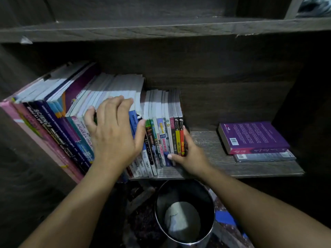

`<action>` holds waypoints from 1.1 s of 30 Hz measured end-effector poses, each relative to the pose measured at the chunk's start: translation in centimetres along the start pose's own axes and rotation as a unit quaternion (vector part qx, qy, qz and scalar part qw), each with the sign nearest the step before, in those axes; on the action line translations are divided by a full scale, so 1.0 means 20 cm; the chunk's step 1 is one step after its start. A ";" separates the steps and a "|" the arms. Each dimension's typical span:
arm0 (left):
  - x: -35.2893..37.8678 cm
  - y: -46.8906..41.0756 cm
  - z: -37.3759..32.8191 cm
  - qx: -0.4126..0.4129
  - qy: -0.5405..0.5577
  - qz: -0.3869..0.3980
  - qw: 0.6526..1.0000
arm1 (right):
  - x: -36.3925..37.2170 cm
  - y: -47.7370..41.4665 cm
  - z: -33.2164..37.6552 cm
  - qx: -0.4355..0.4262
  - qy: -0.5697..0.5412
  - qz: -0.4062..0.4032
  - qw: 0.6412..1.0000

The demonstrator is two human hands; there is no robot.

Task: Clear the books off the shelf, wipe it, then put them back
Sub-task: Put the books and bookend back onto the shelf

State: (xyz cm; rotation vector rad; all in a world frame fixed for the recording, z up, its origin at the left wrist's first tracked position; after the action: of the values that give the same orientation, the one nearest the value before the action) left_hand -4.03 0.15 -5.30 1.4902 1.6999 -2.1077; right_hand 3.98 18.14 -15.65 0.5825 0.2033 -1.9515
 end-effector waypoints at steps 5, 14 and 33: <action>0.02 0.00 0.00 0.006 -0.025 0.010 1.000 | -0.04 -0.02 0.02 -0.017 0.024 0.015 0.999; 0.02 0.01 0.01 0.023 -0.034 0.013 0.999 | -0.08 -0.06 0.14 -0.074 0.092 -0.043 0.992; 0.05 0.01 -0.04 -0.016 -0.059 0.027 0.998 | -0.10 -0.03 0.33 -0.221 0.197 -0.124 0.947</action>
State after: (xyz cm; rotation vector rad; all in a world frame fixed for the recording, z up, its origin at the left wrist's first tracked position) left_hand -4.04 1.20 -6.04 1.3583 1.6259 -2.0854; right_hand 2.04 17.39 -9.09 0.6610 0.9799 -1.9208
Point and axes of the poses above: each hand's wrist, its own y-axis away from the middle knuckle, its own x-axis out of the palm, z = x × y, the point moved 1 cm from there along -y, towards the middle knuckle, and after that the axes turned 3 degrees about z, right-handed, at the moved point
